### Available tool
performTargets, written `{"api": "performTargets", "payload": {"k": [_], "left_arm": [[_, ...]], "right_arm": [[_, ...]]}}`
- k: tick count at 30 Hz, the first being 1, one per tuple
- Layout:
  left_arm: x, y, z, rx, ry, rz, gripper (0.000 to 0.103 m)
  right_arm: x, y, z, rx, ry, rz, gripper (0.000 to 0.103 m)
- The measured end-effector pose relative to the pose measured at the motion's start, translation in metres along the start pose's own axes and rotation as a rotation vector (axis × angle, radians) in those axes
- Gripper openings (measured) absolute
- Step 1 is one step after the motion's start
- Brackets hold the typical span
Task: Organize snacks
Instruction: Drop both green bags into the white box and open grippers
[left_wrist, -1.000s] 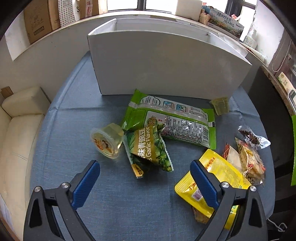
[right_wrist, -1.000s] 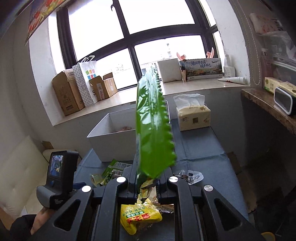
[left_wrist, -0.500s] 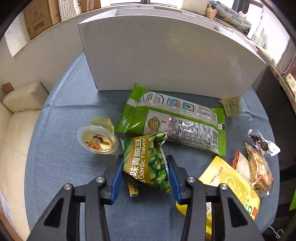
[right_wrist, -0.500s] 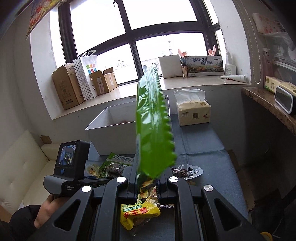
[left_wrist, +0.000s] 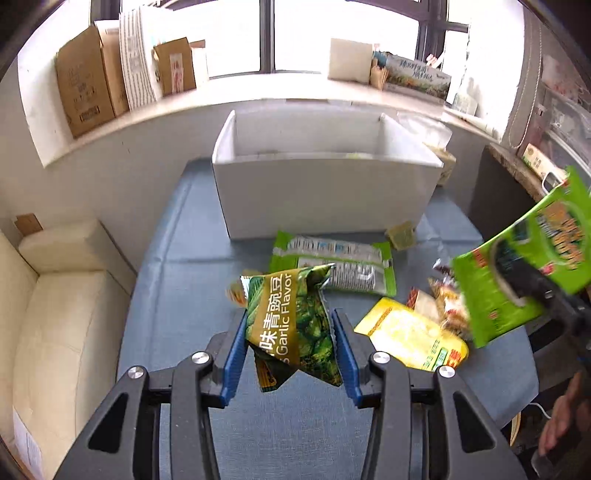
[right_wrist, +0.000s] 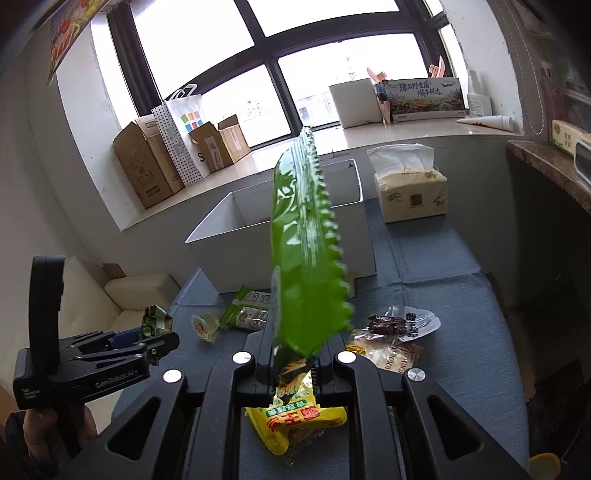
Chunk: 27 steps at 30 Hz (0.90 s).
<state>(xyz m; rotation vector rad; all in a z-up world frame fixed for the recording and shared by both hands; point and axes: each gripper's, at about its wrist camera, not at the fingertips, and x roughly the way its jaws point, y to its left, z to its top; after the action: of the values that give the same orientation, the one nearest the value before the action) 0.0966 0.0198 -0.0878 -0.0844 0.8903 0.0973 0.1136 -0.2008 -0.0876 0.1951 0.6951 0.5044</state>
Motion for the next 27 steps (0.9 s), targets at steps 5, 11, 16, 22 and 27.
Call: {"api": "performTargets", "payload": {"k": [5,11,16,22,27], "left_arm": [[-0.011,-0.004,0.048,0.032,-0.094,-0.029,0.049],[0.007,-0.011,0.119,0.092,-0.157,0.000,0.049],[0.044,-0.009,0.173,0.105,-0.171,-0.008,0.049],[0.102,0.001,0.210,0.038,-0.094,0.006,0.049],[0.127,0.010,0.209,0.015,-0.057,0.029,0.088]], "right_arm": [[0.029,-0.005,0.035,-0.008,0.015,0.036,0.014],[0.074,-0.001,0.106,-0.069,0.007,0.027,0.014],[0.117,0.000,0.153,-0.102,0.028,-0.005,0.014],[0.169,-0.004,0.183,-0.113,0.097,-0.109,0.014],[0.181,0.002,0.188,-0.155,0.082,-0.153,0.073]]}}
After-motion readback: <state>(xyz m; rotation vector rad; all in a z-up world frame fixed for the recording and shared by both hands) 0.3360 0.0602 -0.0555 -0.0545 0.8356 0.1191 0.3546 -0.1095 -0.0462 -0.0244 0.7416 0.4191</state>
